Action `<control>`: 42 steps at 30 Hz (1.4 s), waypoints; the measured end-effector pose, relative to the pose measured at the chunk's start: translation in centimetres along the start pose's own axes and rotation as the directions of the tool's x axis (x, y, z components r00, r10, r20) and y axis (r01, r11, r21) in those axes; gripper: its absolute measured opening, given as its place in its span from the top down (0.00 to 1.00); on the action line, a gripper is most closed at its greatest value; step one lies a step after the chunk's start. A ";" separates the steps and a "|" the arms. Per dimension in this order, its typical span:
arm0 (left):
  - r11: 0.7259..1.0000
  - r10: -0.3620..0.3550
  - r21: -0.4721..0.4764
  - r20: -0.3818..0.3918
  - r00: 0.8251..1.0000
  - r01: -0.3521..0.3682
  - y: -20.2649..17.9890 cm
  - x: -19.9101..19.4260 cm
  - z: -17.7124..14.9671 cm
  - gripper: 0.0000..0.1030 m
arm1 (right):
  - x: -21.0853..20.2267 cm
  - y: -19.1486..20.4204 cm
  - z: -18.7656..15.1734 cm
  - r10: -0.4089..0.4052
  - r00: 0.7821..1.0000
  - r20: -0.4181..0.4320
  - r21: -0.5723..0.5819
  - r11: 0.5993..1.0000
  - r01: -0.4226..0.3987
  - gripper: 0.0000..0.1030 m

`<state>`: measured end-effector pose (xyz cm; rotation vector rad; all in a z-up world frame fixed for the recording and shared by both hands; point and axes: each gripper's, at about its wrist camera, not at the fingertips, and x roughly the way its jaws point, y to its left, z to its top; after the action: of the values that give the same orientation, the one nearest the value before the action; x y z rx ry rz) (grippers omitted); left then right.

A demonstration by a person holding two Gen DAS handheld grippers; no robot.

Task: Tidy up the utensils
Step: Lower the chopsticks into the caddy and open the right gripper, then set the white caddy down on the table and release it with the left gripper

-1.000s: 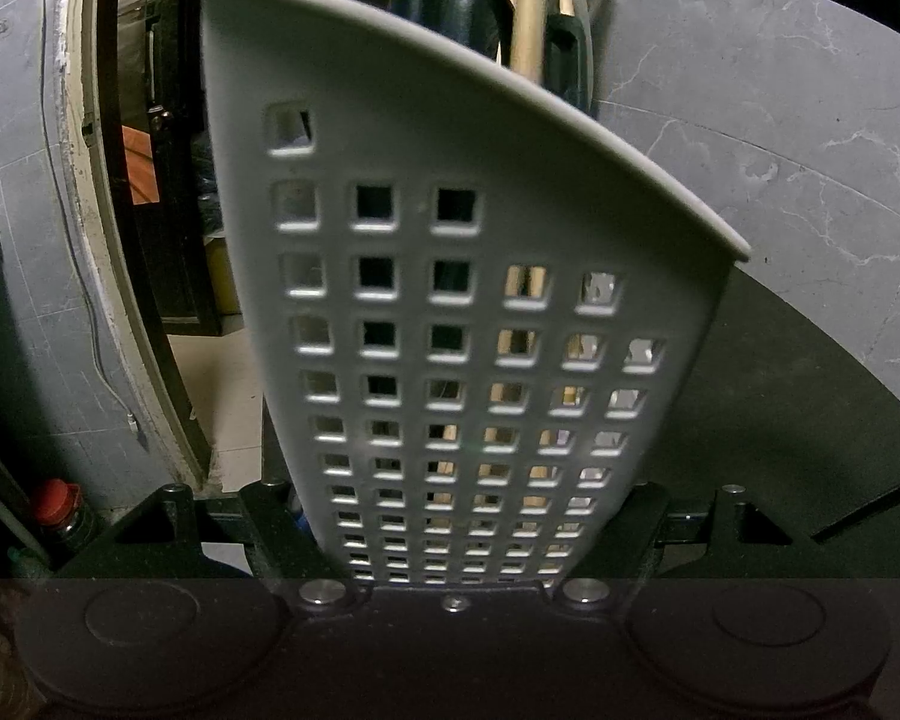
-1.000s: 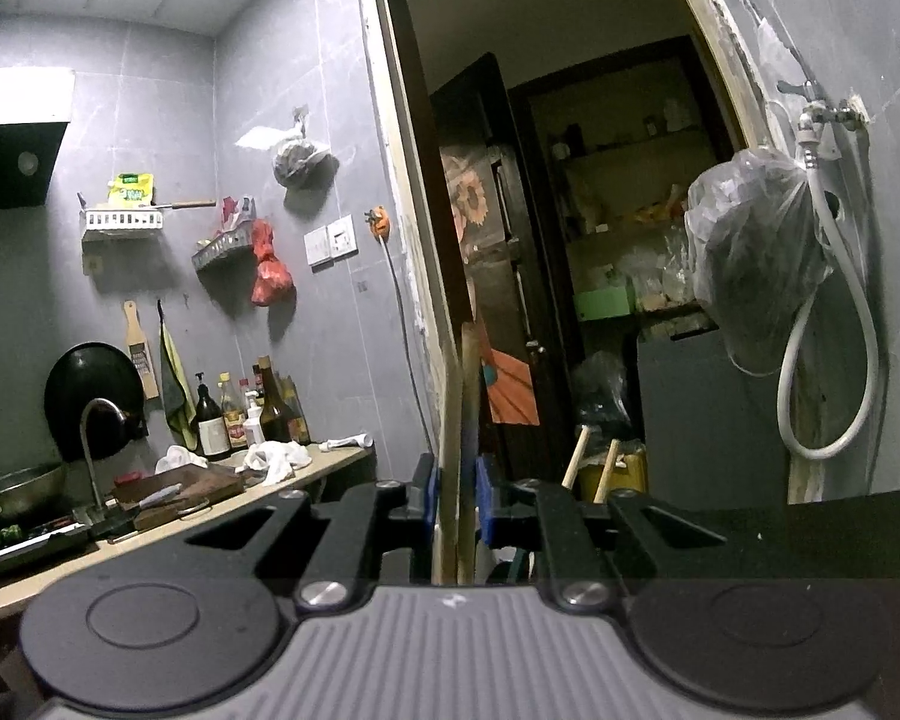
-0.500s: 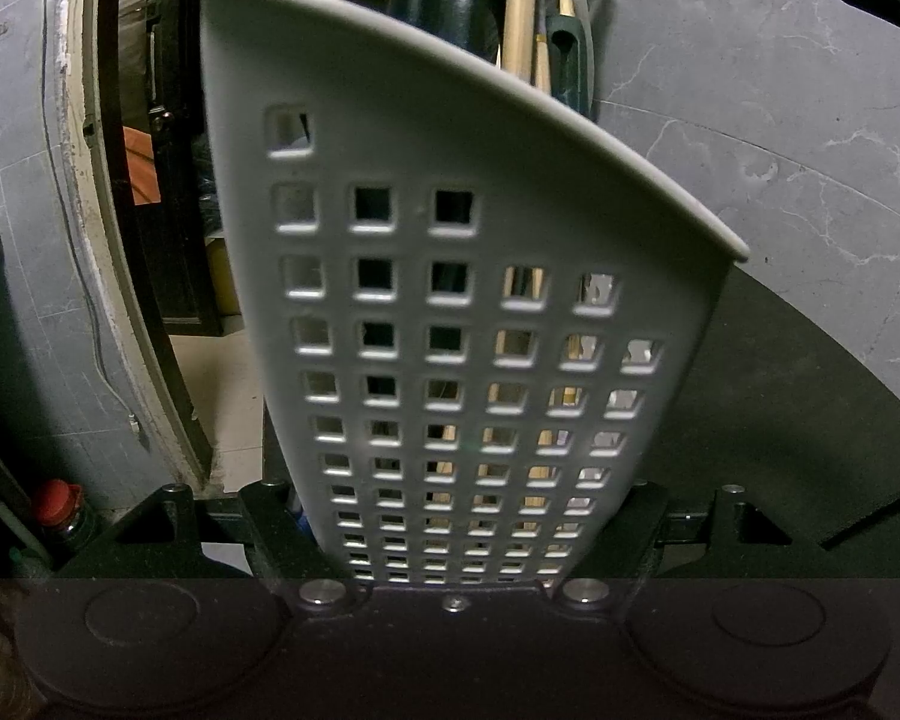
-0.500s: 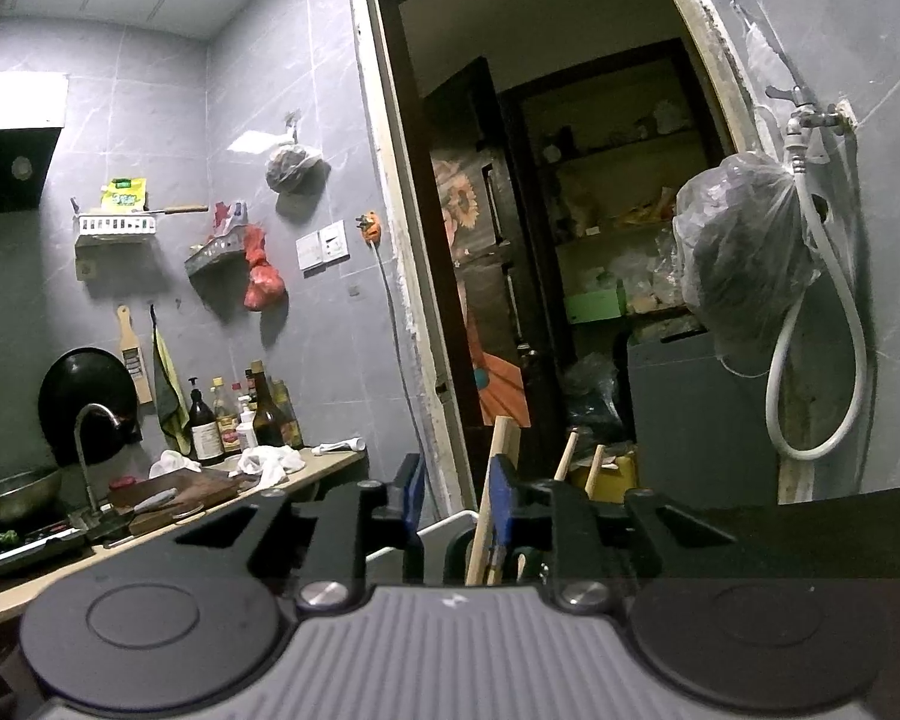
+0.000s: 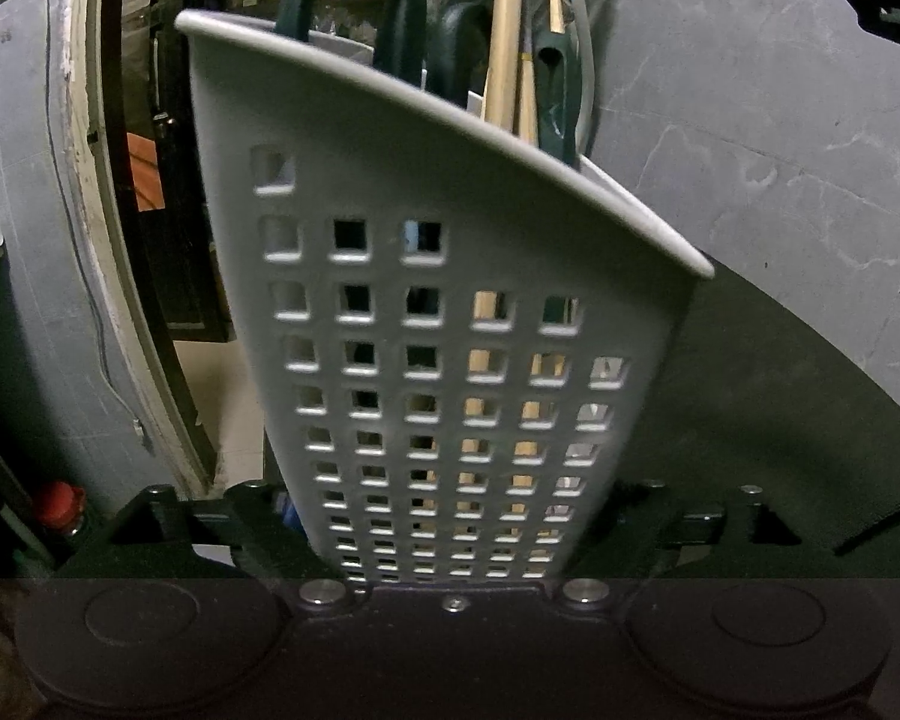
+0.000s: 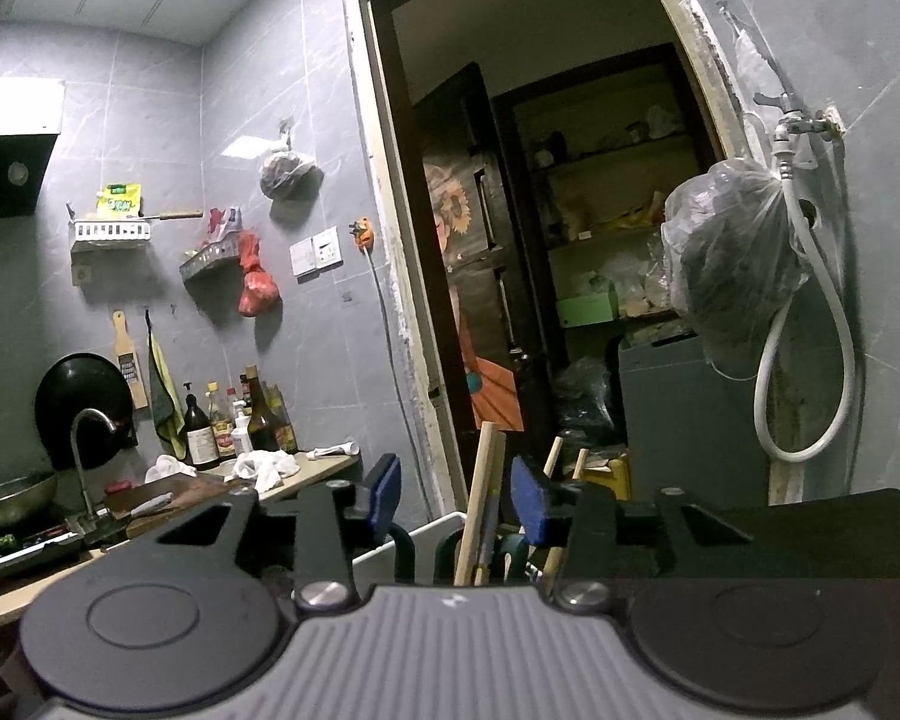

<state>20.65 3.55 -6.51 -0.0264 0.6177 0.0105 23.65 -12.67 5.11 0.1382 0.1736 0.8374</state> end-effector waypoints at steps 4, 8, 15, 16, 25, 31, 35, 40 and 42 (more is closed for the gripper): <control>1.000 0.007 -0.003 0.005 1.000 -0.007 0.0 -0.3 0.1 0.10 | -0.4 -0.1 0.1 -0.008 1.000 0.007 0.003 1.000 0.008 0.46; 1.000 0.020 0.001 0.022 1.000 -0.020 -0.3 -0.8 0.2 0.03 | -0.9 -0.2 0.2 -0.019 1.000 0.016 0.010 1.000 0.019 0.39; 0.999 0.046 0.006 0.023 0.999 -0.046 -0.6 -1.4 -0.2 0.01 | -2.2 -0.5 0.4 -0.046 0.999 0.027 0.017 0.999 0.046 0.14; 0.999 0.047 0.005 0.025 0.999 -0.047 -0.7 -1.6 -0.3 0.01 | -2.4 -0.5 0.4 -0.049 0.998 0.028 0.019 0.999 0.048 0.12; 0.999 0.036 0.003 0.041 0.998 -0.037 -1.3 -3.1 -0.7 0.01 | -4.0 -0.3 0.4 -0.083 0.996 0.039 0.027 0.996 0.082 0.00; 1.000 0.028 -0.001 0.042 0.999 -0.028 -1.4 -4.4 -1.1 0.01 | -5.4 -0.3 0.3 -0.099 0.994 0.035 0.051 0.994 0.097 0.00; 1.000 0.017 -0.014 0.034 0.999 -0.016 -1.3 -6.0 -1.3 0.01 | -6.5 -0.2 0.3 -0.109 0.993 0.034 0.065 0.992 0.106 0.00; 1.000 0.013 0.003 0.056 0.998 -0.014 -1.2 -8.1 -1.2 0.01 | -7.9 0.0 0.1 -0.128 0.991 0.025 0.088 0.988 0.126 0.00; 1.000 0.014 0.015 0.077 0.997 -0.016 -1.2 -9.1 -1.1 0.01 | -8.4 0.2 -0.1 -0.142 0.990 0.014 0.092 0.986 0.140 0.00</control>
<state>12.64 2.30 -2.07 -0.0064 0.5406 0.0212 17.96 -18.82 5.88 0.2172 0.2003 0.6870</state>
